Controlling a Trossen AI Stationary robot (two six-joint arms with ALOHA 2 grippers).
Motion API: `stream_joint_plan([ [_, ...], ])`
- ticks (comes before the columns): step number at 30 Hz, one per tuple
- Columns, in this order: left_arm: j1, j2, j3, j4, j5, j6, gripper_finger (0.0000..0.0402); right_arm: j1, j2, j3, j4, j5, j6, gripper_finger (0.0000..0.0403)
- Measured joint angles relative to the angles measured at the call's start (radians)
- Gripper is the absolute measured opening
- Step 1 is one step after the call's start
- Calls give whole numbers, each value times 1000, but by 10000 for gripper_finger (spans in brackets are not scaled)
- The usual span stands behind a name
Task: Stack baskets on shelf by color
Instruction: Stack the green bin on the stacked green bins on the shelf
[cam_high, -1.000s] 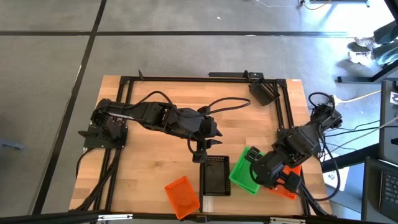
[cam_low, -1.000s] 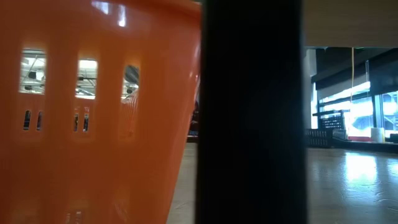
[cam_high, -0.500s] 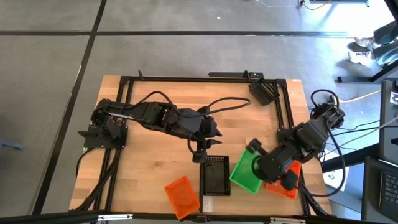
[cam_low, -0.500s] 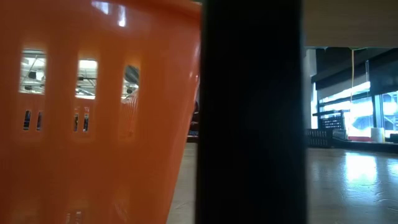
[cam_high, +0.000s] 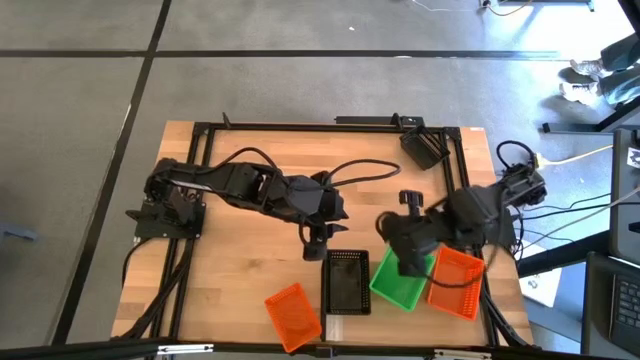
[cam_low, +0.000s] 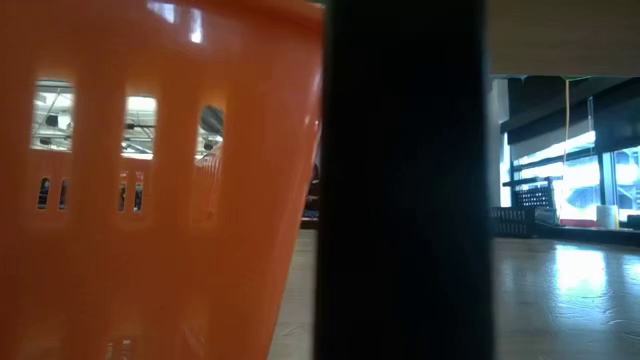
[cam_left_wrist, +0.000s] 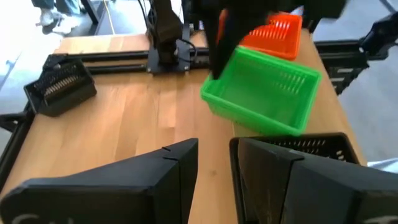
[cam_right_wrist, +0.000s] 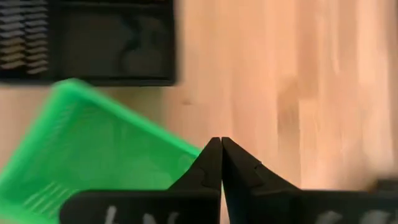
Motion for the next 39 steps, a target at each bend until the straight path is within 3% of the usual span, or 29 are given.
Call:
stream_joint_plan([
  [5,0,-8,0,-31,0,0,106,-81,-22,-112,0,-3,144,0],
  [8,0,-13,0,-42,0,0,107,-129,-30,-184,0,-82,198,0],
  [13,0,-13,0,-44,8,8,106,-161,-30,-276,7,-170,151,0],
  [19,0,-13,0,-54,27,34,108,-161,-31,-281,20,-174,115,0],
  [33,2,-13,0,-70,27,34,107,-161,-31,-281,117,-383,-29,0],
  [39,2,-13,0,-70,27,31,106,-160,-31,-280,124,-410,-72,0],
])
